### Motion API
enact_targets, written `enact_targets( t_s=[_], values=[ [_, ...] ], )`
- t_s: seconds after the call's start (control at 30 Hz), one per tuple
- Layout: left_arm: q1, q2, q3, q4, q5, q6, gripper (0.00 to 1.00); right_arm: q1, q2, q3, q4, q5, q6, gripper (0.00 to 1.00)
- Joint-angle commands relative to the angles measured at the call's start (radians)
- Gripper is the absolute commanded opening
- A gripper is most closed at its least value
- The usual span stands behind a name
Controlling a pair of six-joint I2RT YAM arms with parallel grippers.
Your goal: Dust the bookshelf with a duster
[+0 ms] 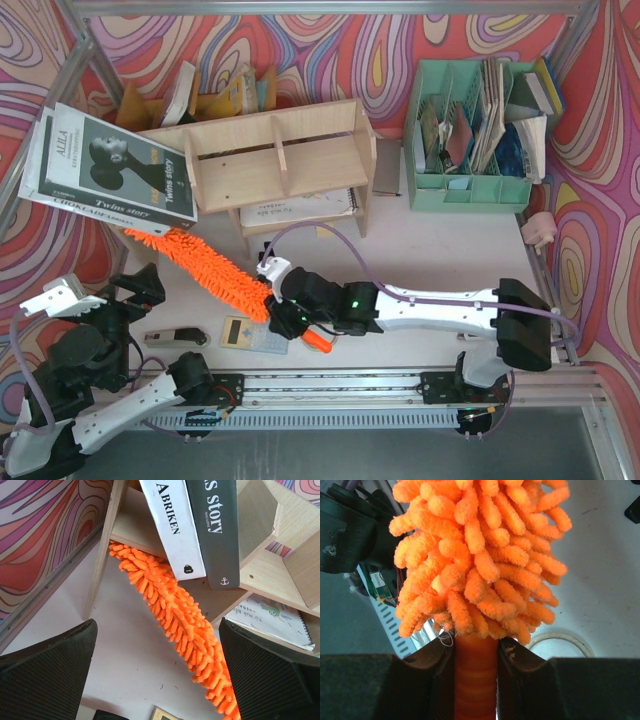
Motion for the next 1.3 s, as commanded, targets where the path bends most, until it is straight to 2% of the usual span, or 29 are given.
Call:
enact_targets(
  t_s=[0.0, 0.17, 0.3, 0.5, 0.9, 1.07, 1.27],
  values=[
    [-0.003, -0.005, 0.004, -0.018, -0.021, -0.006, 0.99, 0.016, 0.034, 0.079, 0.108, 0.012, -0.017, 0.0],
    [-0.003, -0.009, 0.004, -0.018, -0.021, -0.008, 0.98, 0.015, 0.0, 0.049, 0.059, 0.142, 0.015, 0.0],
    [-0.003, -0.007, 0.004, -0.017, -0.02, -0.008, 0.98, 0.016, -0.09, -0.027, 0.027, 0.235, 0.065, 0.0],
    [-0.003, -0.006, 0.004, -0.014, -0.02, -0.005, 0.99, 0.017, -0.203, -0.105, 0.052, 0.24, 0.105, 0.0],
    [-0.003, -0.006, 0.003, -0.015, -0.021, -0.004, 0.99, 0.095, 0.004, 0.074, 0.097, 0.159, 0.011, 0.0],
    [-0.003, -0.005, 0.001, -0.014, -0.023, -0.005, 0.99, 0.095, -0.022, 0.054, 0.042, 0.26, 0.044, 0.0],
    [-0.003, 0.0, 0.002, -0.011, -0.021, -0.002, 0.98, 0.095, -0.136, -0.034, -0.04, 0.391, 0.163, 0.0]
  ],
)
